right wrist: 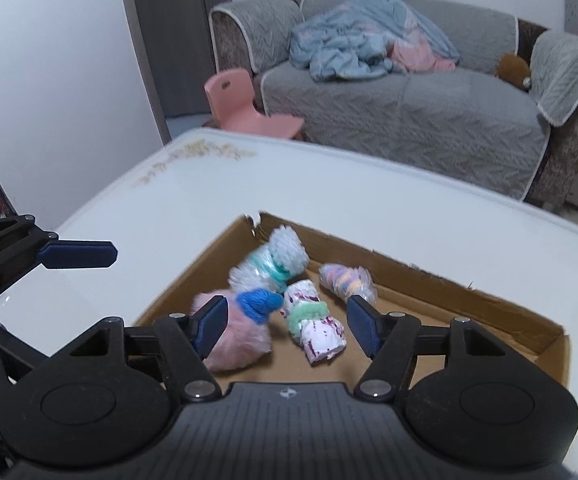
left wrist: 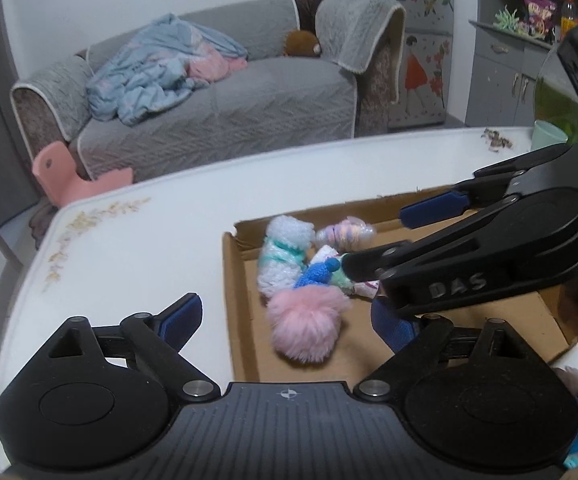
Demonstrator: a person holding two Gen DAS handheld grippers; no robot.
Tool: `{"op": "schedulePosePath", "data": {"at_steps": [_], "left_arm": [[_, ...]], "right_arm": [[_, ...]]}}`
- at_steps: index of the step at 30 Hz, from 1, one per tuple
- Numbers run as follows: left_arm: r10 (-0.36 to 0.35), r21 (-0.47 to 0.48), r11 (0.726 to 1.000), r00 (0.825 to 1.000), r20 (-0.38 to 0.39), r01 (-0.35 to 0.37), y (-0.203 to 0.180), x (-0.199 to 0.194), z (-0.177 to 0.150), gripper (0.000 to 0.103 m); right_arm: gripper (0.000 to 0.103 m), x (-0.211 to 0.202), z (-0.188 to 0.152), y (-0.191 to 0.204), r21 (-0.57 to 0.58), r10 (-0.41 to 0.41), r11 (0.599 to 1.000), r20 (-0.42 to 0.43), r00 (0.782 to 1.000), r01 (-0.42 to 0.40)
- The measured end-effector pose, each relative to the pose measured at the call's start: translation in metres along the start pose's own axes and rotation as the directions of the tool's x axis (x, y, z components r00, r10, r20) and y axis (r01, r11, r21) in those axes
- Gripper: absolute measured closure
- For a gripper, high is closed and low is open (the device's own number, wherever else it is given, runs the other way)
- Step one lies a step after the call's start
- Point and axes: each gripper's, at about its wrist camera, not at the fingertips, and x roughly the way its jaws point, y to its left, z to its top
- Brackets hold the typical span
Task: Organize objects
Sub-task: 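Return to the row and grasp clear plastic bundle with left tool while right grasps teal-ringed sock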
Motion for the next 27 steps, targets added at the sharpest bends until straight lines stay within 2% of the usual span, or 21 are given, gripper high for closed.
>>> {"op": "schedulePosePath", "data": {"at_steps": [5,12,16,21,27], "left_arm": [[-0.003,-0.019,1.0,0.999,0.032,0.003,0.009,-0.03,-0.006,0.009],[0.016,-0.057,0.998,0.998,0.063,-0.013,0.026,-0.066,-0.029,0.008],[0.011,-0.086,0.996,0.998,0.063,-0.006,0.033,-0.086,-0.059,0.008],[-0.003,-0.107,0.994,0.999,0.037,0.007,0.03,-0.104,-0.099,0.007],[-0.019,-0.143,0.99,1.0,-0.012,0.017,0.02,-0.107,-0.135,0.007]], "right_arm": [[0.04,-0.024,0.0,0.006,0.016,0.014,1.0,0.04,0.999,-0.015],[0.038,-0.062,-0.019,0.018,0.02,0.035,0.999,0.097,0.995,-0.037],[0.032,-0.087,-0.042,0.022,0.015,0.026,0.999,0.135,0.99,-0.028],[0.032,-0.106,-0.074,0.026,0.022,0.012,1.0,0.153,0.988,-0.016],[0.032,-0.117,-0.115,0.032,0.036,-0.014,0.999,0.157,0.988,0.008]]}}
